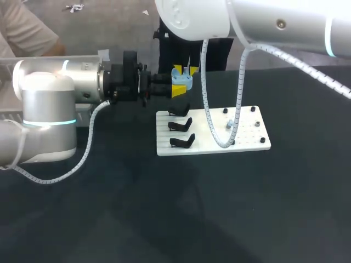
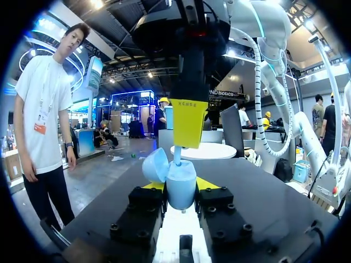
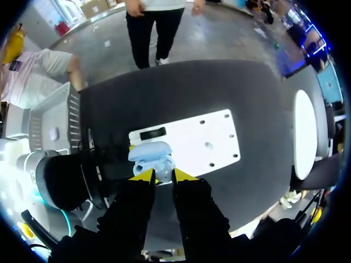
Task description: Pick up each earbud case from the left stands, insert the matching earbuds, close the lid, and place the case in the box.
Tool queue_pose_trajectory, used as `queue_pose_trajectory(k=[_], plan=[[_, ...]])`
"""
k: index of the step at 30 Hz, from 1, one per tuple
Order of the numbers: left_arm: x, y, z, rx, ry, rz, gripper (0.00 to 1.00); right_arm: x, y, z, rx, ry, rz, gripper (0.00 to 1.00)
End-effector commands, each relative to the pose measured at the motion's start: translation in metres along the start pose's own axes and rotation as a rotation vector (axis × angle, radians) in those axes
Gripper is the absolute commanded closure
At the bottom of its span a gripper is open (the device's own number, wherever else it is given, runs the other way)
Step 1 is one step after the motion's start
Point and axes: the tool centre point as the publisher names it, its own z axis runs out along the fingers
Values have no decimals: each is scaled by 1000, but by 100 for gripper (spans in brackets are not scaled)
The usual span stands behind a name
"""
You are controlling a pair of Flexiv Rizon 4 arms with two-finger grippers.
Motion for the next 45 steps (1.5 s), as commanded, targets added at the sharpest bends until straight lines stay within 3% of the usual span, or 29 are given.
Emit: queue_pose_trajectory(k=[1, 32, 33, 34, 40, 43, 45], plan=[[1, -2, 0, -6, -5, 5, 100, -2, 2, 1, 4, 6, -1, 100], [1, -2, 0, -6, -5, 5, 100, 1, 4, 10, 14, 31, -7, 100], [1, -2, 0, -6, -5, 5, 100, 1, 3, 10, 14, 31, -6, 88], [1, -2, 0, -6, -5, 5, 100, 1, 3, 10, 14, 32, -5, 83], [1, -2, 0, -6, -5, 5, 100, 1, 1, 8, 8, 29, 7, 75], [1, -2, 0, -6, -5, 5, 100, 2, 0, 8, 5, 29, 6, 58], [1, -2, 0, -6, -5, 5, 100, 2, 0, 8, 4, 28, 5, 60]])
